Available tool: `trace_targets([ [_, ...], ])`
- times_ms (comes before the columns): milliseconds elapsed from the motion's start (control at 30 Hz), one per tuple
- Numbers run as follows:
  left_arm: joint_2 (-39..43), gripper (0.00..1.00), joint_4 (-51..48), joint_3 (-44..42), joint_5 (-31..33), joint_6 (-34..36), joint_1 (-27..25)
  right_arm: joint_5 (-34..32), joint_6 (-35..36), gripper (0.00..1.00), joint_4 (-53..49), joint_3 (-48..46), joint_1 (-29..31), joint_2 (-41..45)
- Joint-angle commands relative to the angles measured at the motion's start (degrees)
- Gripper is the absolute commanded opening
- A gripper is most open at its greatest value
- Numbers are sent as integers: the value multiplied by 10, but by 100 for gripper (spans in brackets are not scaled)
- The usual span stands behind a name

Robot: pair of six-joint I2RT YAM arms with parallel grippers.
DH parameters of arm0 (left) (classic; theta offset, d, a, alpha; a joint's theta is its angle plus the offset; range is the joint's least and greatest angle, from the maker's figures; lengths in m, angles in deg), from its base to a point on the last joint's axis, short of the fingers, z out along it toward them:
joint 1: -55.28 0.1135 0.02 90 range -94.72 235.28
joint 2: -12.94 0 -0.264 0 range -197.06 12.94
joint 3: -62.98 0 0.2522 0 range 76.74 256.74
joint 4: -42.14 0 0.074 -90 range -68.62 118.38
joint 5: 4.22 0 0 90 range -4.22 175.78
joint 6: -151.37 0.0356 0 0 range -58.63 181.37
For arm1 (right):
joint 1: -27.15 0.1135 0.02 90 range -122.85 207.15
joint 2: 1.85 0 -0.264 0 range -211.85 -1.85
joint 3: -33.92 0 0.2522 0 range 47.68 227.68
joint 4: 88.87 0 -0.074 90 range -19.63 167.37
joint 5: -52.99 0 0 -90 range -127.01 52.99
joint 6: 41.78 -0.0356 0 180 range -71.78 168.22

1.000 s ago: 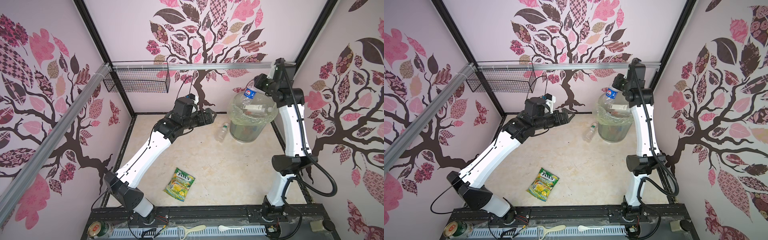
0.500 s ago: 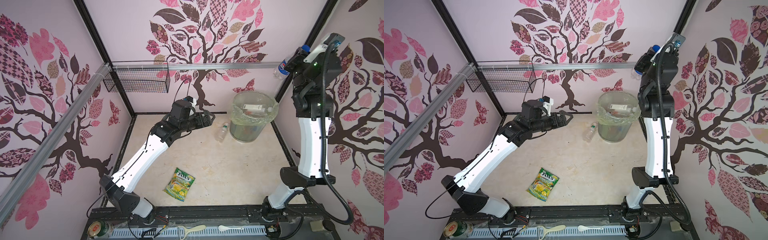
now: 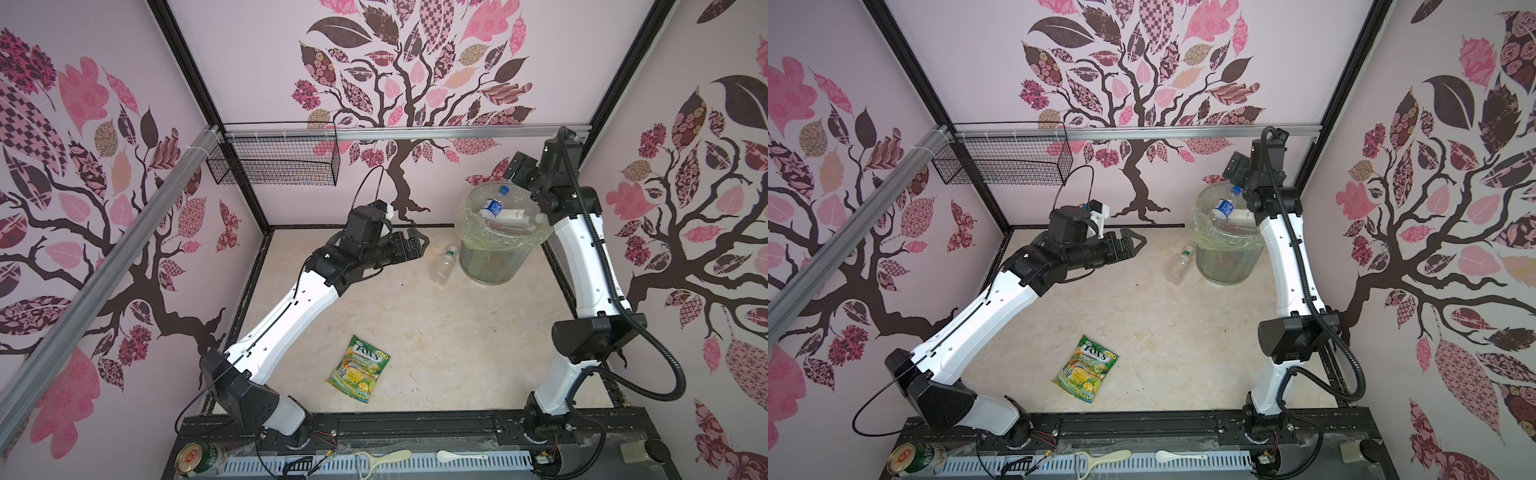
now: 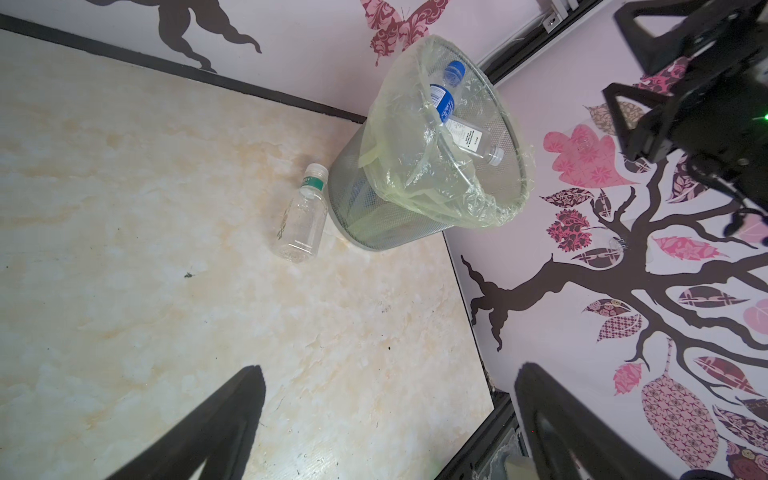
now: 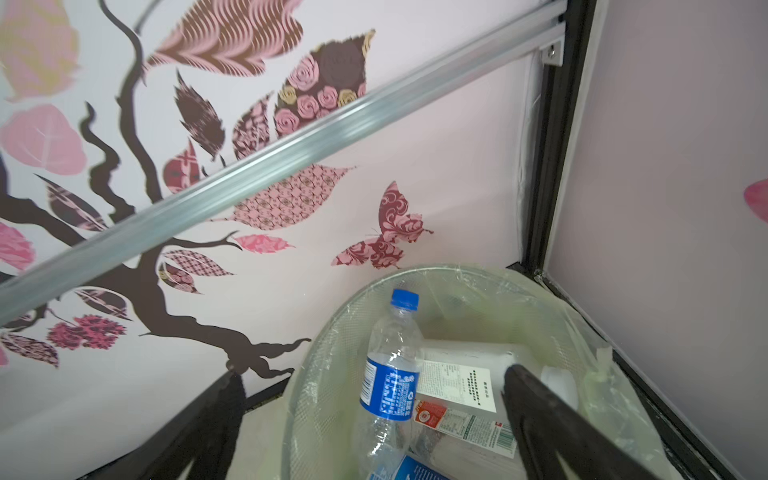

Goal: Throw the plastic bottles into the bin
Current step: 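Carry the Pepsi bottle over the bin with the right gripper and release, then move the left gripper toward the small green-capped bottle while the right withdraws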

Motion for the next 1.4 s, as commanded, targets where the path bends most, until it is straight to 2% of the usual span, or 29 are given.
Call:
trace_targets([
  [0,4,98,7,-9,2,-7,-1,4,-14,99,-17,36,-1,35],
  [100,-10,98,2,-1,17,-22,-2,22,-40,100,-31,26,-1,54],
  [167,-28,98,0,2,26,-36,0,58,-65,100,-37,3,0,74],
  [267,-63,98,4,5,29,-61,3,116,-98,99,-24,-85,8,126],
  [400,-124,98,7,22,28,-70,3,128,-96,99,-8,-218,49,208],
  [633,-287,98,-24,143,32,-16,7,189,-138,99,-27,-390,77,324],
  [767,-377,98,-9,198,37,-17,15,217,-144,99,-44,-452,76,359],
  [967,-476,98,23,270,42,-26,17,211,-106,99,-105,-453,76,369],
  [1033,-495,98,43,283,41,-9,17,209,-97,100,-116,-459,76,376],
  [1233,-555,98,14,355,80,36,15,203,-87,100,-141,-466,76,390],
  [1367,-569,98,10,359,81,48,9,197,-77,100,-159,-452,77,394],
])
